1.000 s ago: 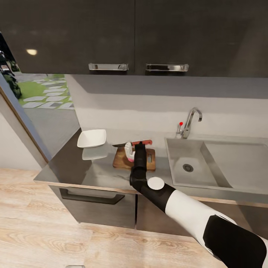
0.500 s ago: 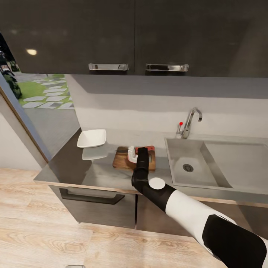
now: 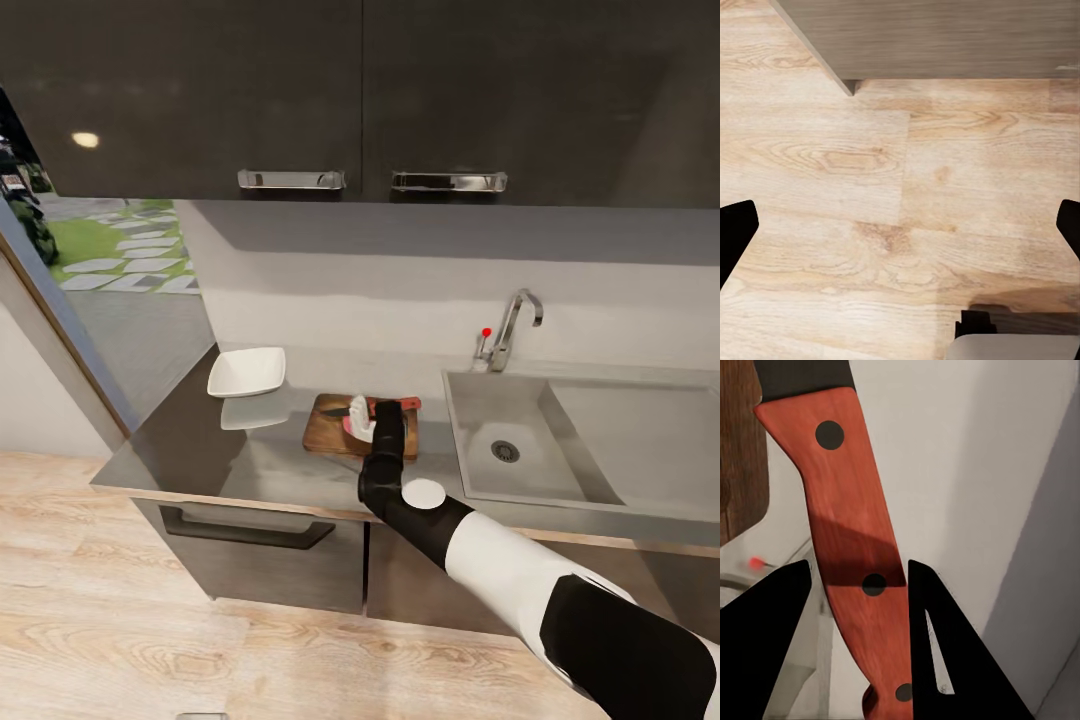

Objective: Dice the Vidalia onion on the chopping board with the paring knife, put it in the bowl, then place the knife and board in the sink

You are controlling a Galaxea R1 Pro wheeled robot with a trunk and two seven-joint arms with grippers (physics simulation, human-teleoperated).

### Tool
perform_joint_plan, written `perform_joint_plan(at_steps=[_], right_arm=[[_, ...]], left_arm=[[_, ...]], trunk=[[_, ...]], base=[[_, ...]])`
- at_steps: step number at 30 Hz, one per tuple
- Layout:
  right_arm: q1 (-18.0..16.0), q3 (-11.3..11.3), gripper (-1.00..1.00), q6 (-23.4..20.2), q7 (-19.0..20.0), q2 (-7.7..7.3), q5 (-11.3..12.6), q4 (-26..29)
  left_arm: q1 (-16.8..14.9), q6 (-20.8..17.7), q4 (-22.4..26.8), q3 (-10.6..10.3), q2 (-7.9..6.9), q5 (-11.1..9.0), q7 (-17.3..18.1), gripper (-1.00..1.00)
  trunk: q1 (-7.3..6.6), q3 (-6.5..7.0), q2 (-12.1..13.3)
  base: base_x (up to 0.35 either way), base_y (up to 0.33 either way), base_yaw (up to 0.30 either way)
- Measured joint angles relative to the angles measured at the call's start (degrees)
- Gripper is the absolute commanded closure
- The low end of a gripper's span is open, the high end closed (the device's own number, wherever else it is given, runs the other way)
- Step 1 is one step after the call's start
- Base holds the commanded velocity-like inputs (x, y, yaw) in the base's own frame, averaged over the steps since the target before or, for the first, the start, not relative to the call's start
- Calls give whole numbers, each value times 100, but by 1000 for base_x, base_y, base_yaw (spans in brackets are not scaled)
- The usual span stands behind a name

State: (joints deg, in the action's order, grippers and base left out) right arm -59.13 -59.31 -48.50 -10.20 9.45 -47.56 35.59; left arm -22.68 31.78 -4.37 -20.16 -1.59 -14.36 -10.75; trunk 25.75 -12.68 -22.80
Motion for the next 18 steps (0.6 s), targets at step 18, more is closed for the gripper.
perform_joint_plan(at_steps=[18], right_arm=[[0, 1, 100, 5, -5, 23, 29, -106]], left_arm=[[0, 0, 0, 0, 1, 0, 2, -100]], trunk=[[0, 0, 0]], base=[[0, 0, 0]])
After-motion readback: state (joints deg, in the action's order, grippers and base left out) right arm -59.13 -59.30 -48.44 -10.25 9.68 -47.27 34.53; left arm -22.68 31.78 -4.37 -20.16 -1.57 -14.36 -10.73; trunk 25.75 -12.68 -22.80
